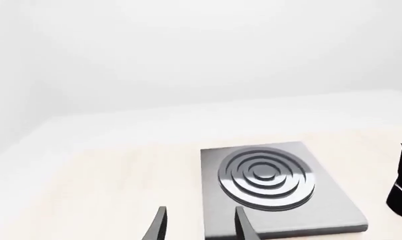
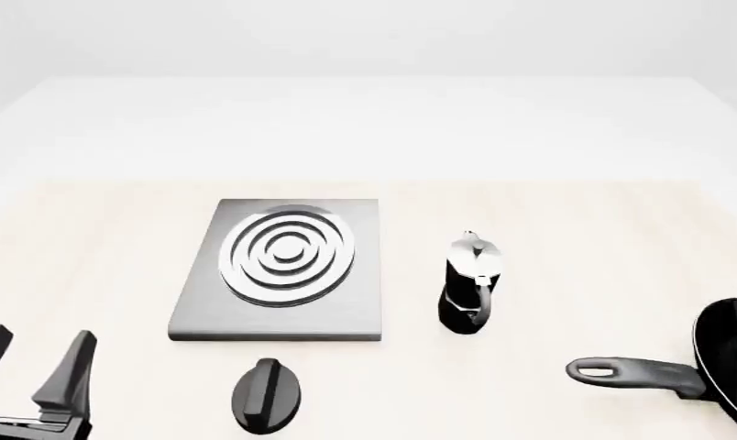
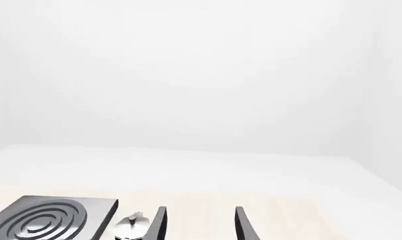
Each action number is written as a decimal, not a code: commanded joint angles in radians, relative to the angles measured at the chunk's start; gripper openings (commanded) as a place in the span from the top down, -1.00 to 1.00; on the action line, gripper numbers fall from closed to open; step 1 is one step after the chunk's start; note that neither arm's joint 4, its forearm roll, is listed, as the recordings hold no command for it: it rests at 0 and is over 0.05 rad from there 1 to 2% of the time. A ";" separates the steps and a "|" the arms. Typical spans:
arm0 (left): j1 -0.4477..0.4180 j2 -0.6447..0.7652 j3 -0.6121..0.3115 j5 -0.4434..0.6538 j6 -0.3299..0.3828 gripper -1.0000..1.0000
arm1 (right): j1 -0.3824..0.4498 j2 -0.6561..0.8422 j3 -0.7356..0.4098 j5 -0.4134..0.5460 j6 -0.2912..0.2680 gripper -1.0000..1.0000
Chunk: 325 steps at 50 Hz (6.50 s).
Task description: Put the frying pan on the stove.
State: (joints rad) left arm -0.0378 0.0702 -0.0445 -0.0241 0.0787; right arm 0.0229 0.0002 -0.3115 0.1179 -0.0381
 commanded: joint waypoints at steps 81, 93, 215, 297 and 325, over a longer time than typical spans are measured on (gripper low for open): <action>-0.704 0.806 -0.458 -0.353 0.167 -1.00 | 0.111 0.000 -1.074 0.533 -0.134 -1.00; -0.786 0.893 -0.510 -0.374 0.161 -1.00 | 0.115 0.000 -1.057 0.514 -0.130 -1.00; -1.199 1.562 -1.098 -0.243 0.089 -1.00 | 0.139 0.000 -1.253 0.662 -0.091 -1.00; -1.167 1.960 -1.517 -0.080 0.005 -1.00 | 0.091 0.000 -1.293 0.669 -0.035 -1.00; -1.156 2.074 -1.642 0.000 0.024 -1.00 | 0.071 0.000 -1.307 0.666 -0.032 -1.00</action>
State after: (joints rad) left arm -1.1999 2.1062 -1.6393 -0.0534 0.0961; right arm 0.0992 0.0000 -1.6131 0.7854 -0.0705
